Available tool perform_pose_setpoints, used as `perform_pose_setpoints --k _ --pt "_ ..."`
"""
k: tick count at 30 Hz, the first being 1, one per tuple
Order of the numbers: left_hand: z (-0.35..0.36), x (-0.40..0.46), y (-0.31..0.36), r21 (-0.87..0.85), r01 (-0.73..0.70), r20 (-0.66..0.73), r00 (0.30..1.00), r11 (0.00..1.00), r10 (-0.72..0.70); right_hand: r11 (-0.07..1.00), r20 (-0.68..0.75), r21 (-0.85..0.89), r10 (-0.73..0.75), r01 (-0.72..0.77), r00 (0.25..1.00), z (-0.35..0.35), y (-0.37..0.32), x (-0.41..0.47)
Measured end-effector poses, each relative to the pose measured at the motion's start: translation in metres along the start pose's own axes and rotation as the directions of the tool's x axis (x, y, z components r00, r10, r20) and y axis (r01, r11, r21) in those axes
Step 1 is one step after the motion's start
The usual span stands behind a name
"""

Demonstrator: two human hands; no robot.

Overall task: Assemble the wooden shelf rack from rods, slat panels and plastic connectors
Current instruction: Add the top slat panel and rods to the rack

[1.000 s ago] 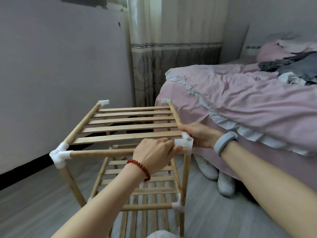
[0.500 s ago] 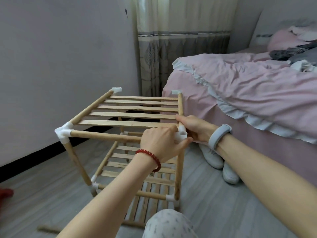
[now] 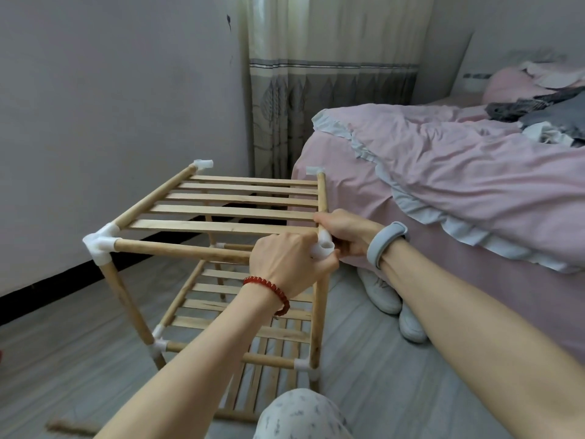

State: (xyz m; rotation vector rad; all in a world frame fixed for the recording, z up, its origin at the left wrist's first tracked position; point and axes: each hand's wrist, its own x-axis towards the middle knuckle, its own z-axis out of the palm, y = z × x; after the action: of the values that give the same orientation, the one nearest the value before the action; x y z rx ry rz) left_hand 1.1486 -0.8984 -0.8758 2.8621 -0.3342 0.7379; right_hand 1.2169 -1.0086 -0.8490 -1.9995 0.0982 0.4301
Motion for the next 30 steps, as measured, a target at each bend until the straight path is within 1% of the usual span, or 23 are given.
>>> perform_pose_setpoints --k 9,11,13,14,16,18,20,23,25,26,27,28,30 --pt "-0.001 0.003 -0.003 -0.013 0.006 0.01 1.0 1.0 -0.006 1.0 -0.018 -0.009 0.015 -0.015 1.0 0.002 -0.002 0.007" --pt "-0.003 -0.001 -0.002 -0.004 -0.032 0.025 0.999 0.999 0.032 0.999 -0.022 0.035 0.015 -0.014 1.0 0.002 -0.002 0.01" --pt "0.0 -0.01 0.0 -0.015 -0.101 0.048 0.994 0.995 0.102 0.995 -0.027 0.098 0.019 -0.016 0.999 -0.002 0.0 0.012" --pt "-0.001 -0.013 -0.003 -0.013 -0.116 0.045 0.992 0.993 0.116 0.995 -0.016 0.101 0.021 -0.02 1.0 -0.001 0.001 0.014" --pt "-0.003 -0.013 -0.016 0.007 -0.092 0.036 0.995 0.996 0.092 0.998 0.03 0.062 -0.01 0.008 0.999 0.004 0.004 0.015" --pt "-0.002 -0.008 -0.026 -0.003 -0.094 0.082 0.992 0.996 0.094 0.998 0.048 0.057 -0.04 0.038 0.998 0.006 0.006 0.018" --pt "-0.004 -0.005 -0.029 -0.048 -0.127 0.123 0.984 0.991 0.132 0.996 0.056 0.063 -0.069 0.066 0.996 0.005 0.006 0.017" --pt "-0.01 -0.005 -0.029 -0.086 -0.161 0.194 0.965 0.983 0.175 0.985 0.084 0.16 -0.082 0.067 0.993 0.001 0.013 0.008" --pt "-0.016 -0.004 -0.03 -0.104 -0.153 0.2 0.965 0.983 0.172 0.98 0.159 0.196 -0.065 0.033 0.985 -0.001 0.021 -0.006" --pt "-0.017 -0.004 -0.032 -0.105 -0.148 0.194 0.967 0.983 0.167 0.982 0.207 0.188 -0.064 0.025 0.976 0.001 0.025 -0.013" --pt "-0.017 -0.005 -0.034 -0.102 -0.145 0.186 0.969 0.984 0.162 0.984 0.233 0.172 -0.08 0.04 0.969 0.004 0.029 -0.02" --pt "-0.018 -0.005 -0.035 -0.09 -0.141 0.179 0.972 0.986 0.155 0.986 0.225 0.148 -0.113 0.081 0.968 0.007 0.032 -0.024" --pt "-0.017 -0.007 -0.037 -0.063 -0.121 0.157 0.979 0.991 0.129 0.98 0.148 0.111 -0.178 0.163 0.973 0.016 0.037 -0.031"
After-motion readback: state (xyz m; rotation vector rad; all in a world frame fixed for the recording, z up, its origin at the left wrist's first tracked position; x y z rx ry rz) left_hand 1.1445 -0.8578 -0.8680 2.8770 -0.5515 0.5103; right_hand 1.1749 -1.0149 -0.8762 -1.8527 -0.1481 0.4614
